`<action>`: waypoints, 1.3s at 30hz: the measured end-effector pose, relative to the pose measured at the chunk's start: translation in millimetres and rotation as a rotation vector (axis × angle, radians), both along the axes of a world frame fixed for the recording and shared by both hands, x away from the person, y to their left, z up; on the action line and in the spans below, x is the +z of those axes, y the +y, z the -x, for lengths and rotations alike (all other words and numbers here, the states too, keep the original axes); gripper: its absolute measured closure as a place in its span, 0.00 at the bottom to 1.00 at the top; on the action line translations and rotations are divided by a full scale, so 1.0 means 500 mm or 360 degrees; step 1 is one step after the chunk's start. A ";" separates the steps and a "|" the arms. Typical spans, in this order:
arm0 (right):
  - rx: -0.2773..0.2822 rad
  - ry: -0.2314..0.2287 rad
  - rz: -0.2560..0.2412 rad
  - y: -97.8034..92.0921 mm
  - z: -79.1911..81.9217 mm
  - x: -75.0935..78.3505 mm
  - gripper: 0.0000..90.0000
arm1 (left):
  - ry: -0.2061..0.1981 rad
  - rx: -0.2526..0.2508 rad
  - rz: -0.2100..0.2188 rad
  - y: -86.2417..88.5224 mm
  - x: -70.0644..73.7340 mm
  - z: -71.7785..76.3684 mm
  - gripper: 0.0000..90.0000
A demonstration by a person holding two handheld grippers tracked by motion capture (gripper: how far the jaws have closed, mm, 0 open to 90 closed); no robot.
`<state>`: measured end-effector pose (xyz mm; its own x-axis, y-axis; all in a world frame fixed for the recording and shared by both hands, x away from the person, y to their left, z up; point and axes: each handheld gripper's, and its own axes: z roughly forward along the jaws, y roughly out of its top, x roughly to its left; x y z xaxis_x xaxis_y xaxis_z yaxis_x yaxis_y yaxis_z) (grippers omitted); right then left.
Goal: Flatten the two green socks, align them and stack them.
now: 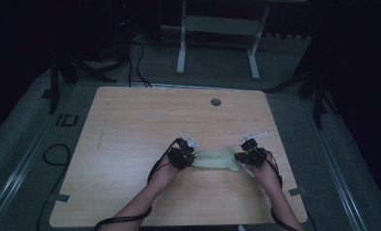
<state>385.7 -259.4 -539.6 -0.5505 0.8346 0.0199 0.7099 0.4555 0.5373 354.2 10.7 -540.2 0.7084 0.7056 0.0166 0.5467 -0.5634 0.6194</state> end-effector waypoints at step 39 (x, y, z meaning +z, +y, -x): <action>0.0376 -0.0263 -0.0115 0.070 0.110 0.038 0.14 | -0.0167 0.0078 0.0199 0.095 0.014 0.073 0.15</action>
